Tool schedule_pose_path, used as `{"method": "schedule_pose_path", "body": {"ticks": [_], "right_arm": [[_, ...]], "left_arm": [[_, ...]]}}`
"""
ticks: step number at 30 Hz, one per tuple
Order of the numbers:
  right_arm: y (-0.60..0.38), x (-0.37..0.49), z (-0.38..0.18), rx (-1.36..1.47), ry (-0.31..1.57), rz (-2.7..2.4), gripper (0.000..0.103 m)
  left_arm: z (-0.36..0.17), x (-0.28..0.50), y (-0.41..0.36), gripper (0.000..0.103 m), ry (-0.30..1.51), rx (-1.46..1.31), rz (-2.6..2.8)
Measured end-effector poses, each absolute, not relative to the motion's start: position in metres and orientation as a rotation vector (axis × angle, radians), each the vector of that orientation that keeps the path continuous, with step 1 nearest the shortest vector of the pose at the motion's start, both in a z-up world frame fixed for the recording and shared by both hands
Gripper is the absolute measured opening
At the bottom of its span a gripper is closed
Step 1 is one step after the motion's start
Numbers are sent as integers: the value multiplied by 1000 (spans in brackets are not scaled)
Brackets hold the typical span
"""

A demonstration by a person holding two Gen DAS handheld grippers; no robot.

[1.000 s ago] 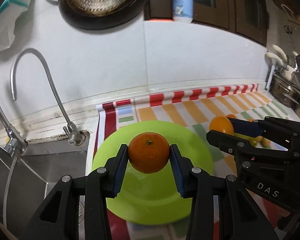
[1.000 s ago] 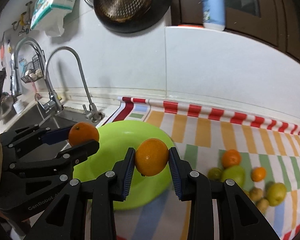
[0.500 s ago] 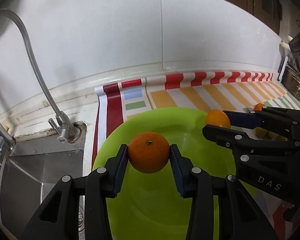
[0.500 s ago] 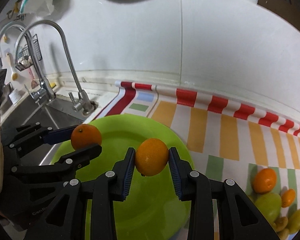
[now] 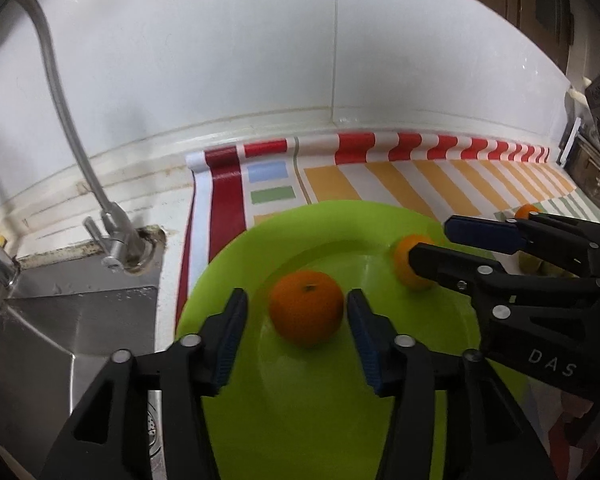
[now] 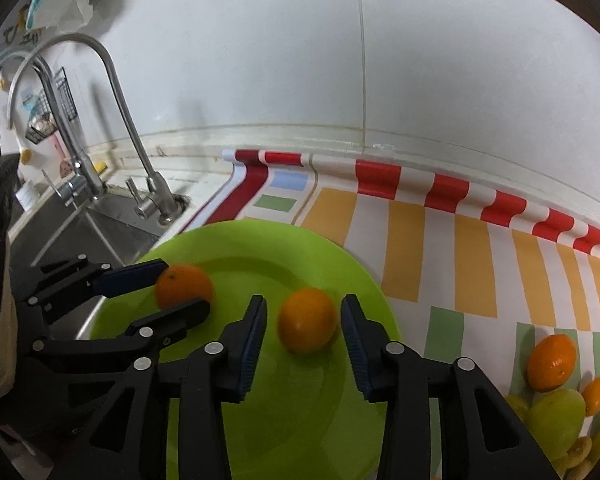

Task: Organize fruits
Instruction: 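Open both tools to release the oranges onto the green plate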

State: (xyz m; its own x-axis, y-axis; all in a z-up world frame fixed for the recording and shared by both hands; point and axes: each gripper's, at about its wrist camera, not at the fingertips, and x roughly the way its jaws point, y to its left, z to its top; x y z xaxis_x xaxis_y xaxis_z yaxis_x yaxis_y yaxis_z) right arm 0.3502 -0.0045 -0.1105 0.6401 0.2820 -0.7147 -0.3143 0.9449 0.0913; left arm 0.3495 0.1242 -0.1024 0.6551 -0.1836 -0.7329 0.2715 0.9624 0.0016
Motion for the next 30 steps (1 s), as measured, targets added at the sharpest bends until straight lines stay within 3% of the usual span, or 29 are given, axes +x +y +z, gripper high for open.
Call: {"method": "schedule_pose_path", "body": {"ticks": [7,10,14,17,24,30], "right_arm": [[-14,319,-85,-53,749,278,41],[-19,298,-71,-53,714,250,46],[-25,275,-57,-55,677,241,46],[-31,256,-46,-65,646,241,53],[-49,218,-22,-83,579,256,54],[-71,187,-6,-95,513,222,60]], "left_arm": [[-77,320,130,62,768,105,-237],[-66,305,131,65,740,97,-226],[-50,285,124,65,712,87,-221],[-38,267,120,65,690,69,-215],[-16,231,103,66,650,47,-209],[-1,204,83,71,603,59,-207]]}}
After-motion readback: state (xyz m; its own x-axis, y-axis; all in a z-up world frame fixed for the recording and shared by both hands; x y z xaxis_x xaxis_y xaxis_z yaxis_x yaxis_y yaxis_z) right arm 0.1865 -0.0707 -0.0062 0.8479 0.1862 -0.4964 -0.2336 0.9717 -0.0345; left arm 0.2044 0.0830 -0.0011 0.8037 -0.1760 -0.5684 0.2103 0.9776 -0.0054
